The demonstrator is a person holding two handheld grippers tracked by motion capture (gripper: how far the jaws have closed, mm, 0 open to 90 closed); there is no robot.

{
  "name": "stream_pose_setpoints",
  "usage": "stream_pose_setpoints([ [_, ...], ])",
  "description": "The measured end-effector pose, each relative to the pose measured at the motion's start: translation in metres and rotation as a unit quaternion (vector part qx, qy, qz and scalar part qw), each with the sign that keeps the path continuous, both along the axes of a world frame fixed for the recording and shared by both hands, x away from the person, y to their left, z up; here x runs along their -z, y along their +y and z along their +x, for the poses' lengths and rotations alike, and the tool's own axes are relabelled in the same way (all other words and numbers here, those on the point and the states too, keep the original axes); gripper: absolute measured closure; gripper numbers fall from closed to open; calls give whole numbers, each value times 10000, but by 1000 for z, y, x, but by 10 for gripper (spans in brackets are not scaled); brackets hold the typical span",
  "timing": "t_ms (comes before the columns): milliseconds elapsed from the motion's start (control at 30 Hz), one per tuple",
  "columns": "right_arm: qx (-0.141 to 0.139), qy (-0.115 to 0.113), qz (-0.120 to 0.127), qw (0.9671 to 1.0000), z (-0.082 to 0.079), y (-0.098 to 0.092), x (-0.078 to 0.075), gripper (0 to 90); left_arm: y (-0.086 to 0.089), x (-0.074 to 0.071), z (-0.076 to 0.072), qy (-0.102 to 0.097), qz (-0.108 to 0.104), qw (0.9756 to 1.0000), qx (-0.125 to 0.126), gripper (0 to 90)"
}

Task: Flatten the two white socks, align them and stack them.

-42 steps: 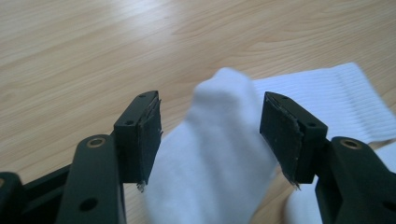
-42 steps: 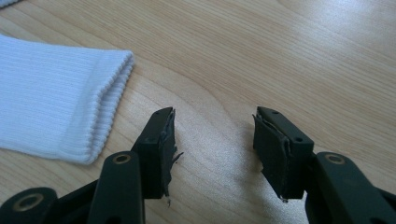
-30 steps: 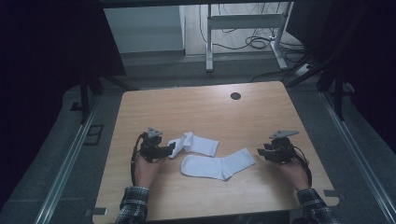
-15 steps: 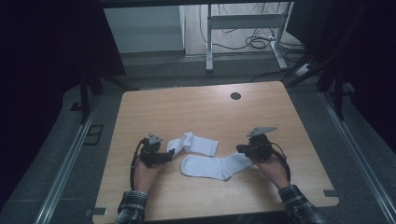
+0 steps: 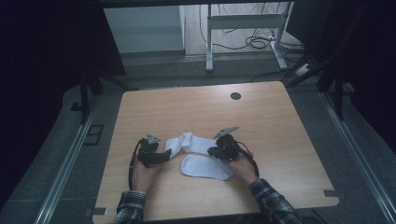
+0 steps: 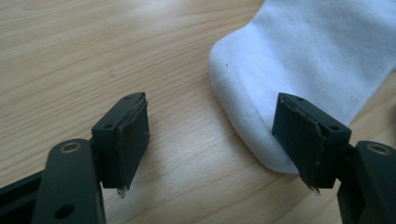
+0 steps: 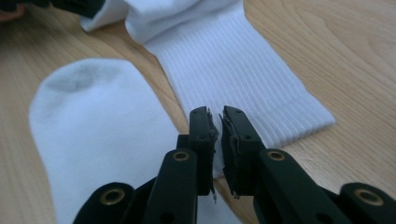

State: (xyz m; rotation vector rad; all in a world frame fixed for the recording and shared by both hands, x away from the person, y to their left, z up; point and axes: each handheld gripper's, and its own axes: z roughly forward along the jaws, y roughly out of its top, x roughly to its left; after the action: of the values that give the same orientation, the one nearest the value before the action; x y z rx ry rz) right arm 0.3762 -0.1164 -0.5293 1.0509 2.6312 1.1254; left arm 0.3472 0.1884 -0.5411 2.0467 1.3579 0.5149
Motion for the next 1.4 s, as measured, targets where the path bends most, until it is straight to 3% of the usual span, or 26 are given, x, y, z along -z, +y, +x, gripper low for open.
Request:
stream_pose_setpoints([
  [200, 65, -40, -56, 10000, 3, -12, 0, 825, 11, 1, 1, 18, -52, 9998, -216, 275],
  [333, 311, -110, -125, 9994, 10, -32, -1, 829, 16, 0, 3, -23, 19, 9993, -374, 276],
  [500, 504, -211, -169, 9984, 17, -43, -1, 808, 15, -2, 4, -128, 108, 9990, -412, 299],
  [600, 654, -317, -199, 9972, 20, -50, -4, 758, 13, -9, 1, -269, -60, 9993, -271, 344],
  [667, 665, -355, -214, 9969, 20, -52, -6, 747, 11, -10, 0, -278, -107, 9993, -203, 345],
  [700, 686, -387, -162, 9968, 19, -54, -10, 741, 8, -10, 0, -243, -163, 9996, -45, 366],
  [867, 587, -298, -151, 9977, 18, -55, -10, 729, -1, -3, 3, -120, 101, 9999, 34, 367],
  [933, 613, -328, -341, 9970, 18, -53, -5, 721, -3, -1, 4, -126, 115, 9998, 47, 356],
  [1100, 716, -504, -550, 9946, 23, -60, -3, 727, -9, 0, 9, -146, 60, 9998, 115, 335],
  [1200, 848, -453, -460, 9943, 26, -68, -4, 702, -12, -6, 12, -368, -24, 9992, 163, 357],
  [1333, 990, -466, -263, 9936, 31, -72, -8, 672, -9, -12, 19, -464, -250, 9984, 196, 428],
  [1400, 1015, -486, -255, 9933, 34, -68, -7, 656, -9, -11, 20, -452, -254, 9984, 203, 462],
])
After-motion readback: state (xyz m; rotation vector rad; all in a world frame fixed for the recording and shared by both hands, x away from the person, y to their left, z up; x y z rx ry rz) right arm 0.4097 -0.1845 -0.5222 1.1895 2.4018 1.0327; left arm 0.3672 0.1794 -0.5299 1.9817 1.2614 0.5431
